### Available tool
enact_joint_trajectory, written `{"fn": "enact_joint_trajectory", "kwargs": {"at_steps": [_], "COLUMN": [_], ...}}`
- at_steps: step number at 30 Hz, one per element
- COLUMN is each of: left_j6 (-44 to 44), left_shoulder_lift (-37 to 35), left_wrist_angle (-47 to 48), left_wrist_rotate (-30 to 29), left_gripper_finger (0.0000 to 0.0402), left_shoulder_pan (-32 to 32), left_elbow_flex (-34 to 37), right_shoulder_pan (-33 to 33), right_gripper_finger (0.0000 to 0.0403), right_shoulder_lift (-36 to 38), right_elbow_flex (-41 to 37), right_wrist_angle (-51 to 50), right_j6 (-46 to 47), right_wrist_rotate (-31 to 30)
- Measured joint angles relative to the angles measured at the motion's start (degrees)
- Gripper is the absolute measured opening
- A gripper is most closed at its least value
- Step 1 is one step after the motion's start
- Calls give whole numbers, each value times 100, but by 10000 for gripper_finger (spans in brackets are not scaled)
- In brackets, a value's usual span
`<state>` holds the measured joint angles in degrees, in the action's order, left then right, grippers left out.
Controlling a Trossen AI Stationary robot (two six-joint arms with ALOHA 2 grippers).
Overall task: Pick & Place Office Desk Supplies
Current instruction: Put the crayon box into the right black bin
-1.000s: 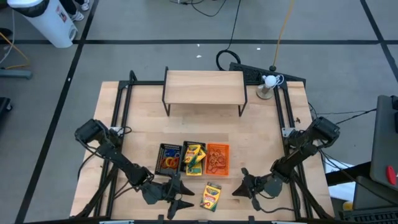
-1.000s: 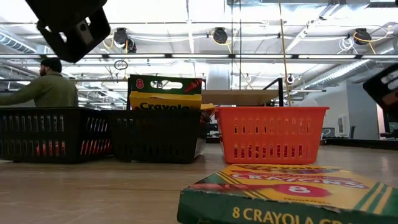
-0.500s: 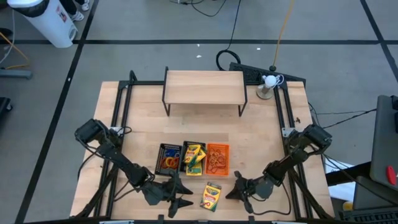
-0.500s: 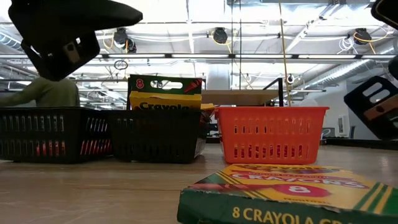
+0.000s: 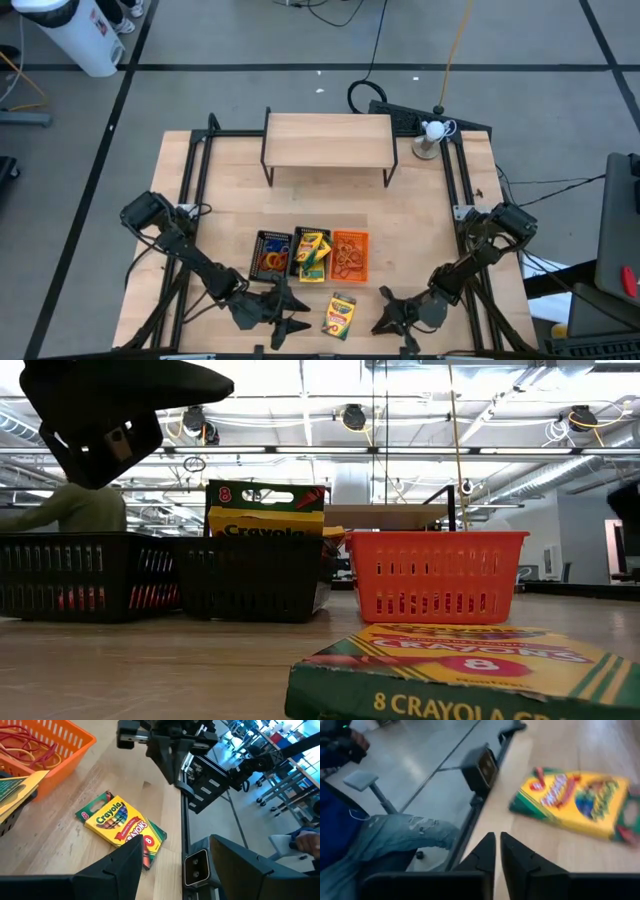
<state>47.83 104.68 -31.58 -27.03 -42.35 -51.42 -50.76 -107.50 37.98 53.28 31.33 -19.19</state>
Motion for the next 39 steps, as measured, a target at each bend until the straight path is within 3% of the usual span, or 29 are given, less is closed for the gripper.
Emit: {"fn": "enact_joint_trajectory", "kwargs": {"at_steps": [7, 12, 17, 28, 39], "left_j6": [-173, -390, -707, -1015, -1062], "left_shoulder_lift": [0, 0, 0, 0, 0], "left_wrist_angle": [-12, -36, -135, -257, -252], "left_wrist_rotate": [-9, -232, -305, -125, 203], "left_gripper_finger": [230, 230, 230, 230, 230], "left_shoulder_pan": [0, 0, 9, 152, 258], "left_elbow_flex": [0, 0, 0, 0, 0], "right_shoulder_pan": [22, 121, 277, 565, 608], "right_gripper_finger": [106, 171, 207, 198, 181], "right_shoulder_lift": [2, -39, -382, -966, -964], "right_elbow_flex": [369, 488, 701, 1217, 1210], "right_wrist_angle": [10, 21, 9, -72, -325], "right_j6": [-970, -984, -957, -1701, -2742], "right_wrist_rotate": [232, 457, 757, 843, 270]}}
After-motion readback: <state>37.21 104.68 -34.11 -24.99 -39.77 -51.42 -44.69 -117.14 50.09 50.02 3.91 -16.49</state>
